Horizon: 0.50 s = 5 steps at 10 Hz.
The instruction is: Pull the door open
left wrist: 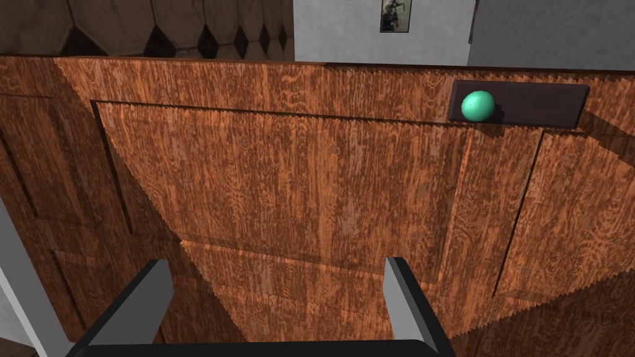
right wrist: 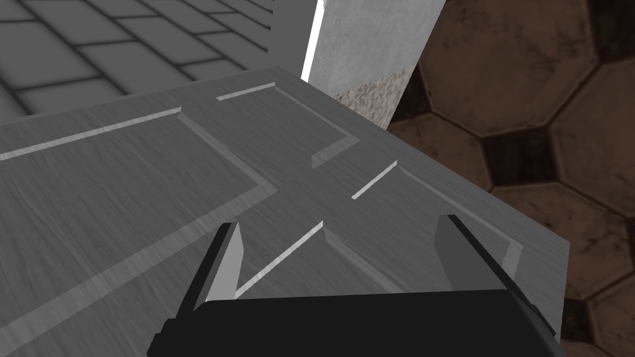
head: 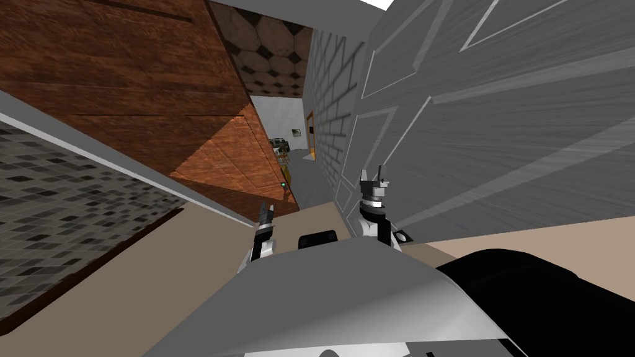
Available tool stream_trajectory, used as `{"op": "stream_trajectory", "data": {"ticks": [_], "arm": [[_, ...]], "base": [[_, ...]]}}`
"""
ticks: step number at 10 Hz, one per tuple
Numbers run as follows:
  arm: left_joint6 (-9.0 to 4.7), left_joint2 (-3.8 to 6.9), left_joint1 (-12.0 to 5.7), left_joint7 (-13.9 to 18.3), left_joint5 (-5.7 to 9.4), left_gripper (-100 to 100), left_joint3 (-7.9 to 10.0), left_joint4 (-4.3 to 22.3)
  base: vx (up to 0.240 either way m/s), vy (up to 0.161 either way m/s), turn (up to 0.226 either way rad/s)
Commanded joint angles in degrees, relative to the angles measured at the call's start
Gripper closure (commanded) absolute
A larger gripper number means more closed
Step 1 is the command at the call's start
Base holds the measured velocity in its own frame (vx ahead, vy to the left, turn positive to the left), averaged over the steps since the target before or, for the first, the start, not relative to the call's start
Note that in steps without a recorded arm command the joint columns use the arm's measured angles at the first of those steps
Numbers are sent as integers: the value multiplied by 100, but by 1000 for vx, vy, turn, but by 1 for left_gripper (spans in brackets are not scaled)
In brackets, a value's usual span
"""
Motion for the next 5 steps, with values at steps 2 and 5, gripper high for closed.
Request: {"op": "stream_trajectory", "data": {"ticks": [2,5], "arm": [[-74,41,-83,49,-3,-100,32,370],[-134,55,-191,81,-21,-100,62,834]], "base": [[103,16,-50],[108,12,-54]]}}
